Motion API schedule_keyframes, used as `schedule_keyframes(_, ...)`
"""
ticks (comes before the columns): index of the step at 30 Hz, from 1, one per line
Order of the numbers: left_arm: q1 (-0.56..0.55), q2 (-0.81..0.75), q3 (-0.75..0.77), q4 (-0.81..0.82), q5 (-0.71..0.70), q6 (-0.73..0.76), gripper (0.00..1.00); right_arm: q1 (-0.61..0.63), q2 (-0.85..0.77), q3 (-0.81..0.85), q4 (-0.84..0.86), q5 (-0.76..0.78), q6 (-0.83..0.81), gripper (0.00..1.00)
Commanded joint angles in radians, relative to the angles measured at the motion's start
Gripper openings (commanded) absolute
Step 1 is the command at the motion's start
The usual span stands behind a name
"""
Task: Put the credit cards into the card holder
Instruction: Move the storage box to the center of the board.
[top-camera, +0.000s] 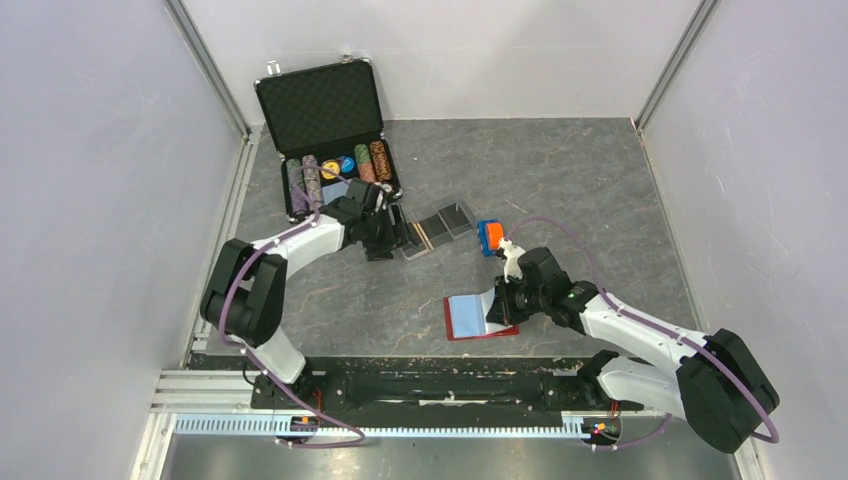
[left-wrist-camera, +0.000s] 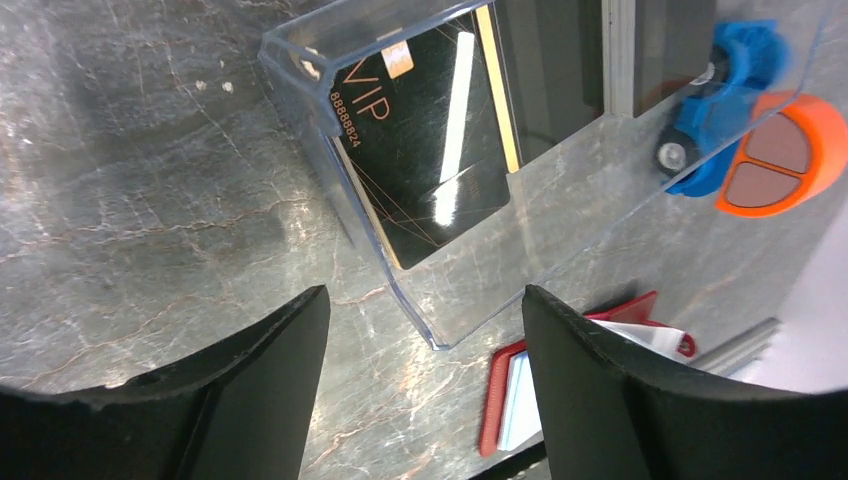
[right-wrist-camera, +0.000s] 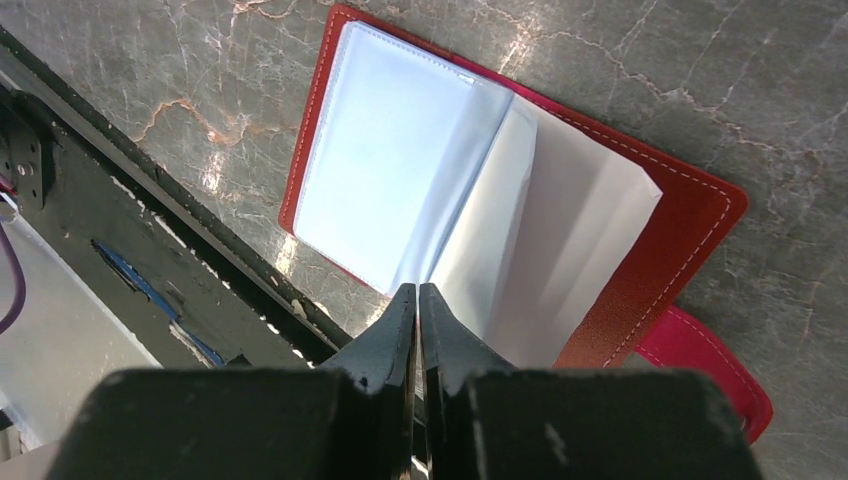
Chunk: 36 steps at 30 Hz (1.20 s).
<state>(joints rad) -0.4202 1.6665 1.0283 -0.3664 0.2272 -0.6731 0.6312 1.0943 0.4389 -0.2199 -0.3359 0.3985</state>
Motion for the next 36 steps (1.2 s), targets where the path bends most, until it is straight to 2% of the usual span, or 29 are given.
schedule_keyframes(1, 0.052, -0.054, -0.109, 0.178, 0.038, -0.112, 0.76, 0.007, -0.002, 0.009, 0.045, -0.03, -0.015, 0.05)
schedule_keyframes(4, 0.085, -0.068, -0.163, 0.282, 0.06, -0.178, 0.78, 0.008, 0.0, 0.003, 0.047, -0.039, -0.018, 0.05)
schedule_keyframes(6, 0.089, -0.05, -0.153, 0.275, 0.059, -0.172, 0.79, 0.007, 0.0, 0.001, 0.049, -0.039, -0.02, 0.05)
schedule_keyframes(8, 0.089, -0.003, -0.109, 0.21, 0.061, -0.133, 0.77, 0.007, 0.0, -0.002, 0.049, -0.037, -0.021, 0.06)
schedule_keyframes(13, 0.089, 0.074, -0.045, 0.1, 0.021, -0.055, 0.61, 0.007, 0.001, 0.006, 0.054, -0.047, -0.02, 0.06)
schedule_keyframes(17, 0.088, 0.034, -0.064, 0.077, 0.002, -0.014, 0.45, 0.007, -0.008, 0.02, 0.045, -0.049, -0.023, 0.06)
schedule_keyframes(26, 0.09, -0.019, -0.034, -0.061, -0.027, 0.113, 0.27, 0.007, -0.015, 0.062, 0.03, -0.058, -0.026, 0.07)
schedule_keyframes(29, 0.091, -0.034, -0.022, -0.093, -0.035, 0.142, 0.25, 0.008, -0.017, 0.07, 0.027, -0.058, -0.028, 0.07)
schedule_keyframes(30, 0.093, -0.037, -0.018, -0.1, -0.032, 0.147, 0.27, 0.006, -0.016, 0.072, 0.025, -0.058, -0.027, 0.08)
schedule_keyframes(31, 0.095, -0.044, -0.016, -0.097, -0.02, 0.149, 0.33, 0.007, -0.016, 0.072, 0.025, -0.06, -0.027, 0.08)
schedule_keyframes(32, 0.099, -0.049, -0.017, -0.086, -0.003, 0.142, 0.48, 0.007, -0.015, 0.072, 0.023, -0.061, -0.029, 0.08)
schedule_keyframes(33, 0.103, -0.06, -0.02, -0.067, 0.026, 0.131, 0.58, 0.006, -0.014, 0.072, 0.022, -0.06, -0.029, 0.08)
schedule_keyframes(36, 0.122, -0.076, -0.027, 0.009, 0.111, 0.074, 0.68, 0.007, -0.014, 0.07, 0.023, -0.061, -0.03, 0.08)
